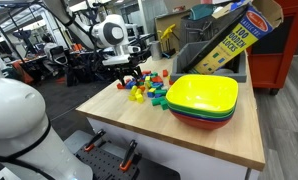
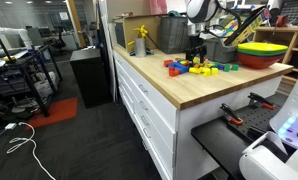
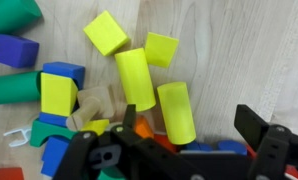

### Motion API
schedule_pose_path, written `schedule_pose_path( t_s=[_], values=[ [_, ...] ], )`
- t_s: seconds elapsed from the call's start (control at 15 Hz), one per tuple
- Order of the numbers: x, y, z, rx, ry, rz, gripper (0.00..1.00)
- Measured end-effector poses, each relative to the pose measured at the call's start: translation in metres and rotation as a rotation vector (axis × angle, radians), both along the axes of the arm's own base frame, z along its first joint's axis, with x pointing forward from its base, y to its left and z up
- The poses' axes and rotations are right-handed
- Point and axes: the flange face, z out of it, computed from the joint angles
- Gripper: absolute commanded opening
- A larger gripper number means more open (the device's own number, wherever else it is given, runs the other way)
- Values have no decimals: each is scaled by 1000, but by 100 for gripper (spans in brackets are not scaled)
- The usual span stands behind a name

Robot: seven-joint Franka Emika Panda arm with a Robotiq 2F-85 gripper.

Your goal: Move two yellow objects forward

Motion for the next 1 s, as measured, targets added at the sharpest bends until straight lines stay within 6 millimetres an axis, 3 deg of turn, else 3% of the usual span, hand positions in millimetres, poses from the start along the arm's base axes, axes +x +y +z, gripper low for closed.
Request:
schedule_pose_path(
  t_s=[0.33, 0.47, 0.73, 1.0],
  values=[
    [6, 8, -12, 8, -9, 49, 100],
    [8, 16, -19, 10, -6, 65, 74],
    [7, 25, -40, 13, 29, 82, 42],
    [12, 26, -36, 15, 19, 84, 15]
  ],
)
